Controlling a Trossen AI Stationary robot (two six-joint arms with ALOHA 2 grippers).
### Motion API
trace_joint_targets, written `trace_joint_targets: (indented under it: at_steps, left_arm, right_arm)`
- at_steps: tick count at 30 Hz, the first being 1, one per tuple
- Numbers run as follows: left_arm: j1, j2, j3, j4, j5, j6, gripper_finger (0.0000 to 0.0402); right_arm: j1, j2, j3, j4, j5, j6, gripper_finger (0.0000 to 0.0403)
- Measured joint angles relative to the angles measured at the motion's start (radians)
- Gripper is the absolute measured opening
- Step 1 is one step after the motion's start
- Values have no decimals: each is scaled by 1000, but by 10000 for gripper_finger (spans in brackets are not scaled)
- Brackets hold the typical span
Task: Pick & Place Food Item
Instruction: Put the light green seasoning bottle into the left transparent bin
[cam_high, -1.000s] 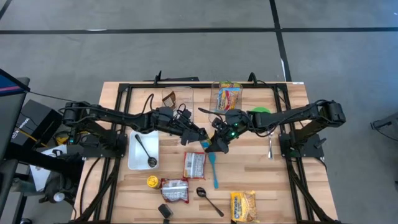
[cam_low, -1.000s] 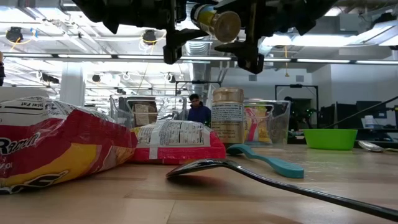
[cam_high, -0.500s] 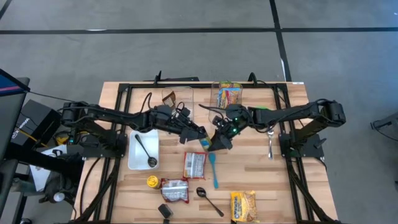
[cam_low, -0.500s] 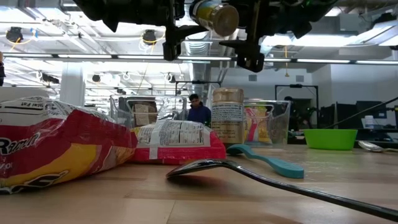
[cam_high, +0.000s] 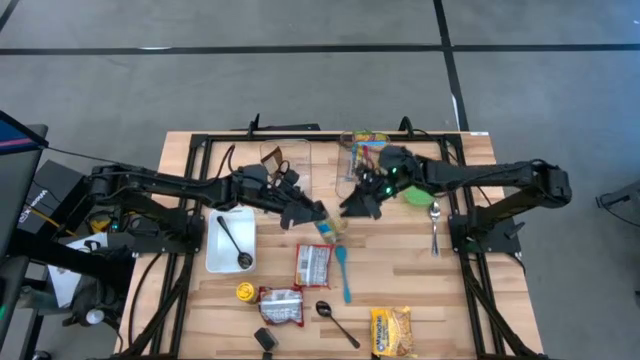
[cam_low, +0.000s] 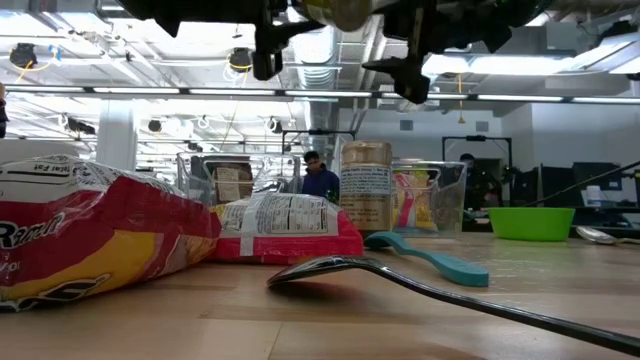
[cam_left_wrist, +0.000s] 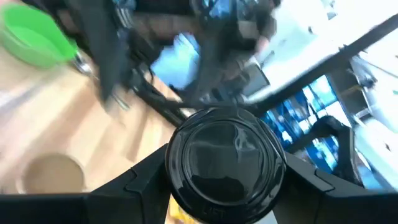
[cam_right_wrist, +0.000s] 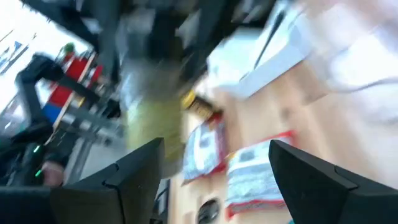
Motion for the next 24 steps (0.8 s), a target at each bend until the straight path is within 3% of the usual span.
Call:
trace_joint_targets:
  at_steps: [7,17,24]
  left_arm:
    - [3,-11,0,-29,-18,0,208]
    - [26,-35,0,-51,-29,33,207]
    - [80,-144,0,-156,-77,111,207]
  right_arm:
    - [-33,-69,0,-37,21,-12,282]
    - [-33,-138,0,-205,362,-9,282]
    - [-30,-143,0,-217,461,-8,282]
